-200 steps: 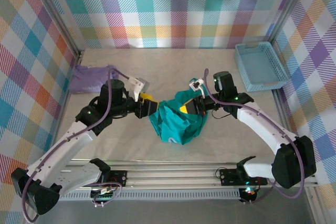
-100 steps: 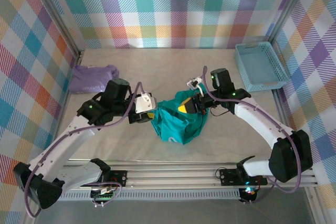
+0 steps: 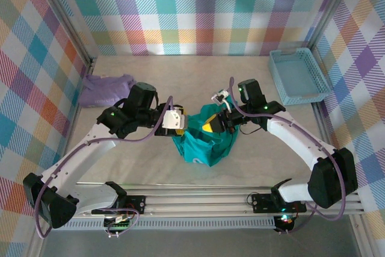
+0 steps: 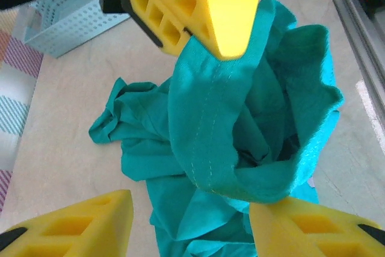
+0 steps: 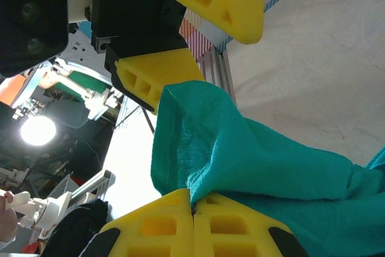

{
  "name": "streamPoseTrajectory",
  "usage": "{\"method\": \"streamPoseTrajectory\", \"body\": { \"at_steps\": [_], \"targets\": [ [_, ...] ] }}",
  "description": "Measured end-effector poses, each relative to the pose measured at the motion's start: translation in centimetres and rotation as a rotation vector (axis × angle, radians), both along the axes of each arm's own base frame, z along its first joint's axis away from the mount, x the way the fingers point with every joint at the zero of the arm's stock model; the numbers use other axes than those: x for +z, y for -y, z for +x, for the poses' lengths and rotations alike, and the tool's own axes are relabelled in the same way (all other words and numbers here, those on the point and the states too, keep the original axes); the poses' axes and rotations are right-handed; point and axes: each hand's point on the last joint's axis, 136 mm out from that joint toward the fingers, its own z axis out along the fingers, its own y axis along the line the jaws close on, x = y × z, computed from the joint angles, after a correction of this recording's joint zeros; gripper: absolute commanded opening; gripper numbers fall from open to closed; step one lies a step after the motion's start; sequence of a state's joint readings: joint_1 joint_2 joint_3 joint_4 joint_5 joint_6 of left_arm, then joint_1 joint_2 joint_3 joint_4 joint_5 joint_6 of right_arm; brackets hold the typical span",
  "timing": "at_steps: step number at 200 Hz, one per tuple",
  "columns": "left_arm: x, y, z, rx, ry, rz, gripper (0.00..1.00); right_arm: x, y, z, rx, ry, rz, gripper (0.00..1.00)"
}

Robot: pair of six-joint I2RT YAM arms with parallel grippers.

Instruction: Fold the inside-out t-shirt

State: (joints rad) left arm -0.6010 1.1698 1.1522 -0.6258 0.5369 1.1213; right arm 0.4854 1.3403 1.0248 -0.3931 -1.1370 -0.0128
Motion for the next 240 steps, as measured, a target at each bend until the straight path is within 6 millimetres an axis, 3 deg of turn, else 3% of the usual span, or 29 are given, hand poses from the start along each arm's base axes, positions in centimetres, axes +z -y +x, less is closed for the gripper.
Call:
{"method": "streamPoseTrajectory", "body": {
  "at_steps": [157, 191, 240],
  "targets": [
    [-0.6, 0.5, -3.0, -0.155, -0.069, 0.064, 0.58, -0.5, 0.1, -0.1, -0.006, -0.025, -0.024, 0.0],
    [-0.8, 0.6, -2.8, -0.158, -0.067, 0.07, 0.55, -0.5, 0.1, 0.0, -0.009, -0.023, -0.025, 0.0],
    [-1.2, 1.2, -2.7, -0.169, -0.074, 0.074, 0.43, -0.5, 0.0, -0.1, -0.006, -0.022, -0.027, 0.0]
  ]
}}
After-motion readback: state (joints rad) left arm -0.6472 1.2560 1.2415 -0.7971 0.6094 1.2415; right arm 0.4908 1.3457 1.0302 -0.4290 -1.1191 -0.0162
